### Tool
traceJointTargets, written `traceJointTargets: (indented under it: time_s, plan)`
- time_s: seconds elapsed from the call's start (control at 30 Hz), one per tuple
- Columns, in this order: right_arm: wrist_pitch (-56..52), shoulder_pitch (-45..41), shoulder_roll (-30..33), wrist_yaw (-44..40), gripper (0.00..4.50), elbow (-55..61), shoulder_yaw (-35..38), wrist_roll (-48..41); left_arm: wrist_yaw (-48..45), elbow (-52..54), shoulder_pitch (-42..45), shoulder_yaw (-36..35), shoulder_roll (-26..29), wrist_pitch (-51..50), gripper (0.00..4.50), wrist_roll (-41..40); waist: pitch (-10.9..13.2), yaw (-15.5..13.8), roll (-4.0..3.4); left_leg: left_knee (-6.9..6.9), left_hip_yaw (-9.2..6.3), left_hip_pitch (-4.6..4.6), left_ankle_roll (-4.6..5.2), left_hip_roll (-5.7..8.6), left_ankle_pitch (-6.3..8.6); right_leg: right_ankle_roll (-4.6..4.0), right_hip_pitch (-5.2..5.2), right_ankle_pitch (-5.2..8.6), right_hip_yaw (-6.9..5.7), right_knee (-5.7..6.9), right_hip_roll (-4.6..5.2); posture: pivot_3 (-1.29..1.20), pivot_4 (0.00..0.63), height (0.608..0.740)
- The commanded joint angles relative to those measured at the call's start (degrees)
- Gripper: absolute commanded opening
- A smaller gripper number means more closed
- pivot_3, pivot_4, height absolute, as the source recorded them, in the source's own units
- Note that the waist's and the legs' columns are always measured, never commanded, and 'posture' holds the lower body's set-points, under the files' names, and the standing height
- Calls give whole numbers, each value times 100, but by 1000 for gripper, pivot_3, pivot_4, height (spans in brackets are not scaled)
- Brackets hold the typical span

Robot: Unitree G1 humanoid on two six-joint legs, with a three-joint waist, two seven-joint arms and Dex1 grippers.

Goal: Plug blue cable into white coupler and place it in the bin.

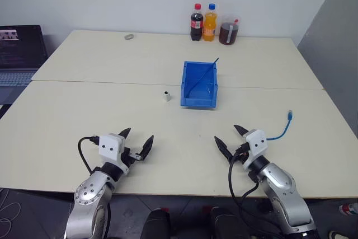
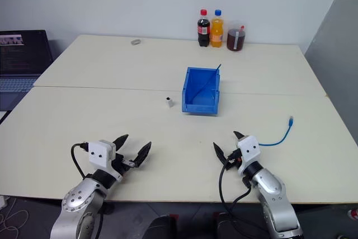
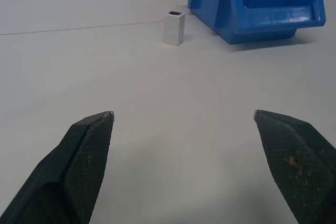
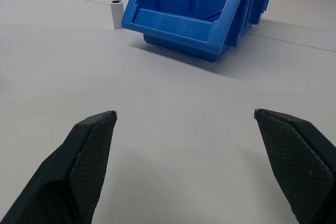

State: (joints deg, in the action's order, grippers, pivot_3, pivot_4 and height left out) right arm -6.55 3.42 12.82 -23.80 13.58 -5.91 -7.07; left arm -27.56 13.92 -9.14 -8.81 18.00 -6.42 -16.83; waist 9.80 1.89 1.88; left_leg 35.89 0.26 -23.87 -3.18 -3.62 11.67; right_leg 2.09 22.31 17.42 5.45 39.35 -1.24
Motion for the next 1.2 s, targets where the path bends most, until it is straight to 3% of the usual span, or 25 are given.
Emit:
traceJointTargets:
  time_s: [0.03, 0.27, 0.43, 0.6, 0.87, 1.2]
  plan:
    - [116, -49, 30, -26, 4467, 158, -1, -14, -377, 99, 183, 12, 208, 78, 4500, -199, 0, 0, 0, 0, 0, 0, 0, 0, 0, 0, 0, 0, 0, 0, 0, 0, 150, 740]
    - [-53, 209, -40, 668, 4467, 913, 592, 73, -1599, -1, 904, 421, 821, -552, 4500, -725, 1, -19, -1, 1, -2, -3, 0, 1, 0, 0, 1, 0, -4, 0, -1, 0, 150, 740]
    - [-1630, 315, -271, 1806, 4467, 1892, 1566, 176, -3236, -546, 2065, 1059, 1557, -1013, 4500, -976, 0, -15, -2, 0, -8, -7, -1, 2, 0, 1, 1, 0, -13, 0, 0, 0, 150, 740]
    - [-3215, -151, -122, 2334, 4467, 2120, 2189, 230, -4467, -1350, 3069, 1661, 1748, -973, 4500, -844, 0, 29, -6, 0, 2, -2, 0, 2, 0, 2, 3, -2, -1, 2, -3, 0, 150, 740]
    - [-4651, -1172, 151, 2164, 4467, 1290, 2892, -339, -5123, -2125, 3885, 1968, 1423, -833, 4500, -729, 0, 67, -6, -5, -1, -8, 2, 2, 1, -6, 5, 3, -4, 2, -9, 0, 150, 740]
    - [-4469, -2300, 897, 1822, 4467, -1000, 2872, -362, -5215, -2249, 4184, 2048, 1193, -908, 4500, -633, 3, 122, -9, -5, 2, -13, 4, 6, 2, 0, 4, 1, 1, -6, -9, 0, 150, 740]
